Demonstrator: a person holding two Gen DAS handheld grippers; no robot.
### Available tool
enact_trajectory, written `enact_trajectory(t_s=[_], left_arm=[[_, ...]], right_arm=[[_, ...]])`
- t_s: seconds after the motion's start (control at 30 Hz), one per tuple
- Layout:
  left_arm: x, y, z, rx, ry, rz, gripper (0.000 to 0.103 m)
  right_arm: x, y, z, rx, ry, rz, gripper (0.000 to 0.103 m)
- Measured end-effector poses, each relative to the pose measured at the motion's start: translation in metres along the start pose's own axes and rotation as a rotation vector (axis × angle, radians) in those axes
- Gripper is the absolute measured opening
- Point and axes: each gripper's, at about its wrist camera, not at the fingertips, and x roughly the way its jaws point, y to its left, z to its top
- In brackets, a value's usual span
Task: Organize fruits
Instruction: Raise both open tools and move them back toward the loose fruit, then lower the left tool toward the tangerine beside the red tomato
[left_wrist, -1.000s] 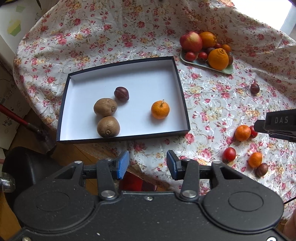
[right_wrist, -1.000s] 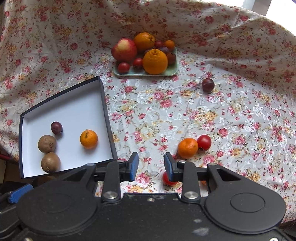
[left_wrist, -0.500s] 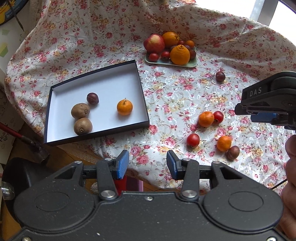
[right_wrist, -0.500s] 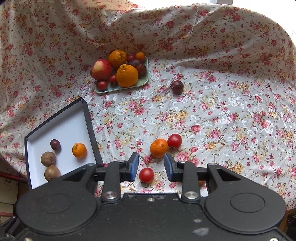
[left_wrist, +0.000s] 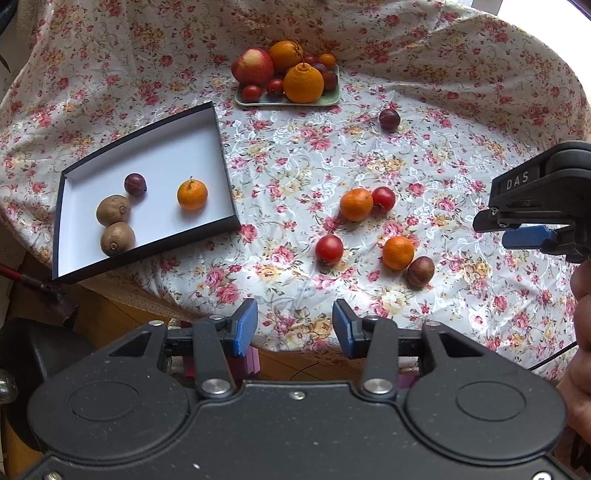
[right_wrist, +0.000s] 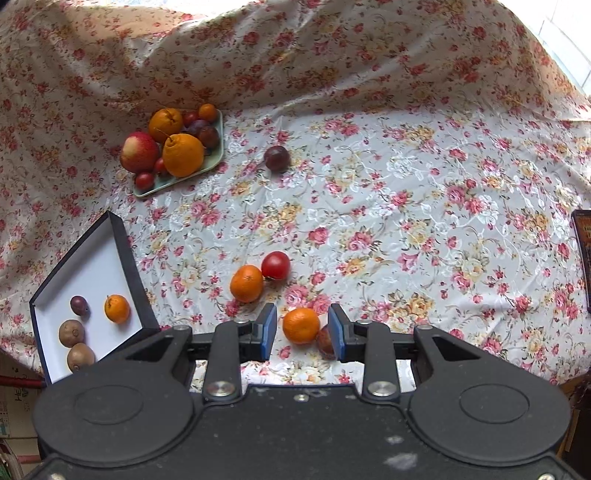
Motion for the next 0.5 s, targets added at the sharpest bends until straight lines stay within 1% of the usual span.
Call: enact_trajectory(t_s=[0.17, 0.27, 0.4, 0.5], left_arm=[[0.003, -0.014, 0.000, 0.027, 0.003, -0.024, 0.051], [0.009, -0.021, 0.000, 0.043, 0.010, -0.031, 0.051], [0.025, -0.030, 0.001, 0.062, 0.042, -0.047, 0.051], [0.037, -0.038, 0.003, 0.081, 0.058, -0.044, 0.051]], right_arm=[[0.006, -0.027, -0.001, 0.050, 0.039, -0.016, 0.033], [0.009, -0.043, -0.003, 0.083, 0.064, -0.005, 0.033], [0.010, -0.054, -0.005, 0.101, 0.059, -0.020, 0.033], [0.008, -0.063, -0.006, 0.109, 0.049, -0.038, 0.033]])
